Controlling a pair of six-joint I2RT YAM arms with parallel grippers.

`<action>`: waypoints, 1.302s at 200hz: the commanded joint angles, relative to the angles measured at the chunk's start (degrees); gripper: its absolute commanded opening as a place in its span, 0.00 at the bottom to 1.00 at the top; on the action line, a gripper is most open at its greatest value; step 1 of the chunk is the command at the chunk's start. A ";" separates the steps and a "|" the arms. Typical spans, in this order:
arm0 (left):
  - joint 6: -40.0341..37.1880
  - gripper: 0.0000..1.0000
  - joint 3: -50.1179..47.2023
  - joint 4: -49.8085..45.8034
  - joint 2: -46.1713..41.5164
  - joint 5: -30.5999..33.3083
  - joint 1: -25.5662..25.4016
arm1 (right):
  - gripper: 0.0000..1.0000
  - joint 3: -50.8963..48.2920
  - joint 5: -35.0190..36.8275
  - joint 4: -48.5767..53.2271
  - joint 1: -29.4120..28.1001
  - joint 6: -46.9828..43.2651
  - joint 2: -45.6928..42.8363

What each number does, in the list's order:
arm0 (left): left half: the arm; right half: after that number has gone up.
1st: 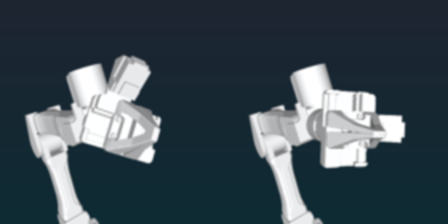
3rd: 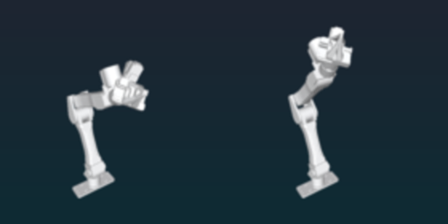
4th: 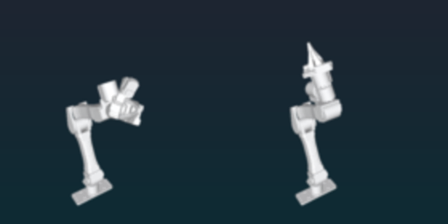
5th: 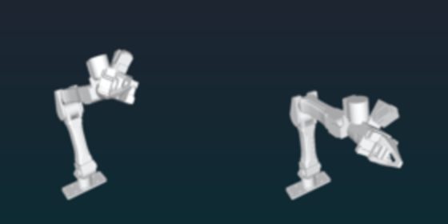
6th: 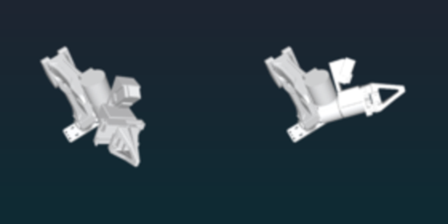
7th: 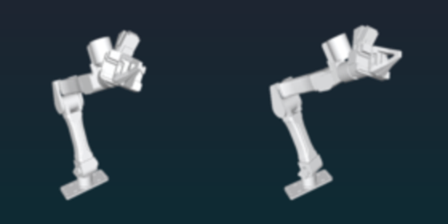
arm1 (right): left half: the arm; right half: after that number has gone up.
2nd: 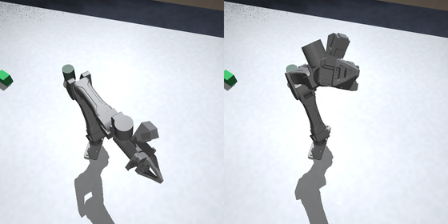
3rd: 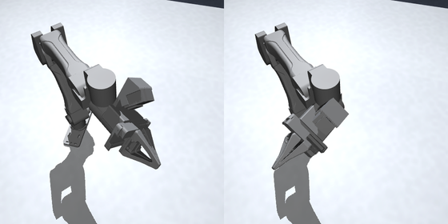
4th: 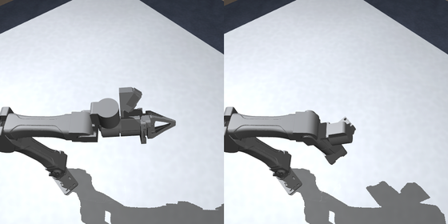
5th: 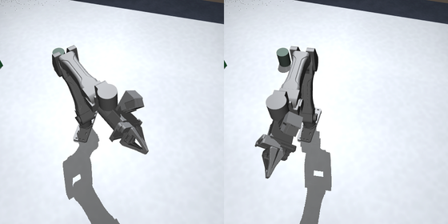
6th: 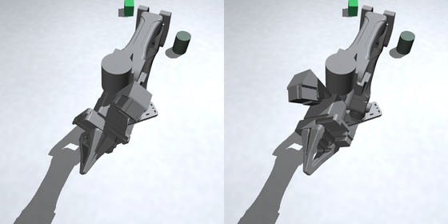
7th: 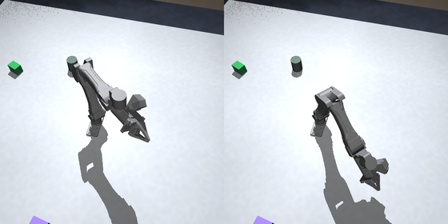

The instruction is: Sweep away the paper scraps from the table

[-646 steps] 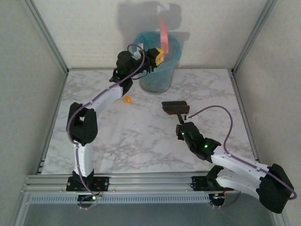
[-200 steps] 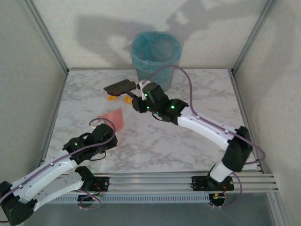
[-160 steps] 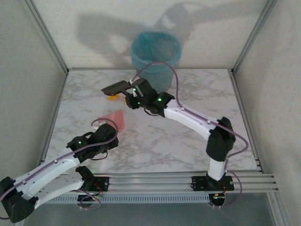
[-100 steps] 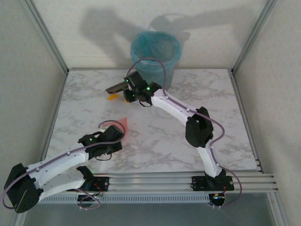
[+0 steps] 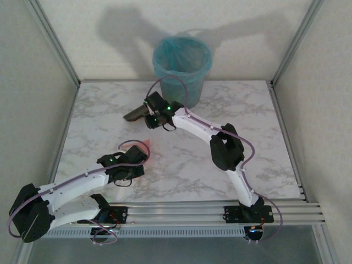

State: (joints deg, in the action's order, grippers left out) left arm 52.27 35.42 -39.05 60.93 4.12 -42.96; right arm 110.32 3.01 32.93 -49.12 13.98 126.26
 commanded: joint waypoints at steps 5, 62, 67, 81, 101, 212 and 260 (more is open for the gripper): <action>-1.03 0.00 2.26 -0.38 1.16 2.40 -0.46 | 0.00 -10.43 0.39 -3.80 -1.88 3.45 -9.81; -3.91 0.00 3.77 1.25 5.11 2.47 -0.46 | 0.00 -29.12 3.07 -8.58 -4.41 6.74 -25.23; -4.38 0.00 3.79 1.31 5.77 2.57 -0.46 | 0.00 -30.56 3.00 -8.94 -4.46 7.14 -26.43; -5.24 0.00 3.81 1.45 6.92 2.35 -0.46 | 0.00 -34.69 3.22 -9.54 -4.41 8.62 -29.29; -5.95 0.00 3.69 2.04 6.85 1.36 -0.46 | 0.00 -40.09 3.61 -9.64 -4.41 10.52 -34.38; -11.85 0.00 12.25 0.59 18.97 0.47 -5.90 | 0.00 -56.24 13.60 -4.05 -0.84 17.30 -64.95; -15.28 0.00 16.83 -3.15 25.67 1.99 -8.09 | 0.00 -52.93 18.99 6.59 3.97 14.63 -61.70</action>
State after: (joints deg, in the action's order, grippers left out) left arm 40.23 49.84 -37.63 84.09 4.12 -50.02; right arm 54.96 16.56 33.43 -46.70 29.61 62.57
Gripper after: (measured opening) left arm 0.210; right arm 0.319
